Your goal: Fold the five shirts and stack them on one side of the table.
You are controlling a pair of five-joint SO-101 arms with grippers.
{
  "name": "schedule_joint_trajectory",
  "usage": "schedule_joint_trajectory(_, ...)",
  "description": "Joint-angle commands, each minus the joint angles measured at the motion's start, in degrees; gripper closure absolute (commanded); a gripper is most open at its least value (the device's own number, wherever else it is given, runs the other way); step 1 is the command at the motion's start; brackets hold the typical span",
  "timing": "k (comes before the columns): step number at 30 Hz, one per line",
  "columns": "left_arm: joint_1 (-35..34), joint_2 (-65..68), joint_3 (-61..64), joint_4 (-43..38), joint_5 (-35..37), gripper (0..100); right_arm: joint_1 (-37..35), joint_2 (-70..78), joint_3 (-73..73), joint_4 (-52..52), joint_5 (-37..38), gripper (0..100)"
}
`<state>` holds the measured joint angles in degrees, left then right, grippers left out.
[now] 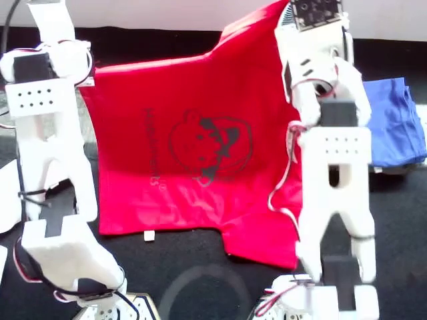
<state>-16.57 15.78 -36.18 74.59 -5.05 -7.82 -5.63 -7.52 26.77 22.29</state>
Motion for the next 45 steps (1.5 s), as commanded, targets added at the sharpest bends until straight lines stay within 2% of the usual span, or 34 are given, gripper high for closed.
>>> schedule_joint_trajectory(1,0.75,1.01,-1.19,-2.81,-0.18,99,-0.48,8.4,-7.34,-3.03,0.7,99.3)
schedule_joint_trajectory(12,2.77,14.2,-1.19,-10.46,-0.18,99,-1.01,30.64,-11.82,-2.86,0.44,99.3)
schedule_joint_trajectory(17,3.65,20.62,-1.19,-10.11,-0.18,99,-1.19,35.3,-12.09,1.27,0.35,99.3)
schedule_joint_trajectory(21,3.74,21.76,-1.19,-9.67,-0.18,99,-0.84,32.75,-12.26,7.34,0.35,99.3)
schedule_joint_trajectory(29,3.82,13.76,-1.19,2.37,-0.18,99,-1.19,18.51,-11.65,26.42,0.26,99.3)
schedule_joint_trajectory(38,3.91,7.25,-1.1,13.45,-0.18,99,-1.19,9.45,-11.65,46.55,0.26,99.3)
schedule_joint_trajectory(45,5.05,6.9,-1.1,21.8,-0.18,99,-2.42,6.37,-11.65,56.4,0.26,99.3)
